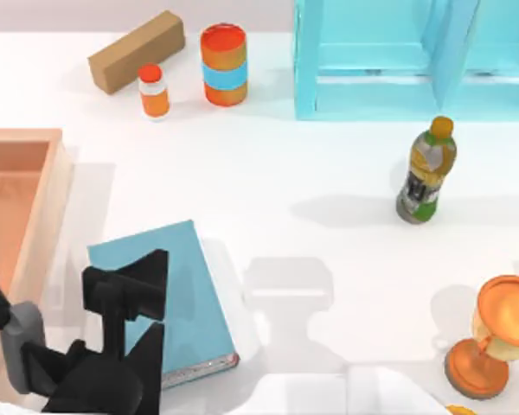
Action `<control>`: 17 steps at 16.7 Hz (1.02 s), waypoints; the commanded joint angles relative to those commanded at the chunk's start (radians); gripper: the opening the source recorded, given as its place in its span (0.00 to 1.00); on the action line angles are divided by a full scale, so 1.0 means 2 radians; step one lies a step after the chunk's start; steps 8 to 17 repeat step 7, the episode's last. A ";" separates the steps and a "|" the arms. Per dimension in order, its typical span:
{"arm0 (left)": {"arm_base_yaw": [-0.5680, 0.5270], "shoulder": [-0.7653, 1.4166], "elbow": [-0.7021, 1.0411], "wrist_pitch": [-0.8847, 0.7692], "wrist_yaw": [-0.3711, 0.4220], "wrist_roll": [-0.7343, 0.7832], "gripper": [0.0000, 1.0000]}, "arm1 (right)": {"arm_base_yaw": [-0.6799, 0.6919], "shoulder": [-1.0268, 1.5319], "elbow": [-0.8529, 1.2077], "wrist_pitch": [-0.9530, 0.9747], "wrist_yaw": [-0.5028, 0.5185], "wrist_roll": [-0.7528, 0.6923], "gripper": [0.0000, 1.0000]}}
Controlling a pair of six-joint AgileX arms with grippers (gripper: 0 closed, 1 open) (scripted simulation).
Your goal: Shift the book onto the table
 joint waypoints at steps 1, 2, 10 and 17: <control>0.000 0.000 0.000 0.000 0.000 0.000 1.00 | 0.006 0.007 0.013 -0.027 -0.001 0.021 1.00; 0.000 0.000 0.000 0.000 0.000 0.000 1.00 | 0.012 0.013 0.024 -0.050 -0.001 0.040 1.00; 0.000 0.000 0.000 0.000 0.000 0.000 1.00 | 0.023 0.025 0.047 -0.098 -0.002 0.079 1.00; 0.000 0.000 0.000 0.000 0.000 0.000 1.00 | 0.023 0.025 0.047 -0.098 -0.002 0.079 1.00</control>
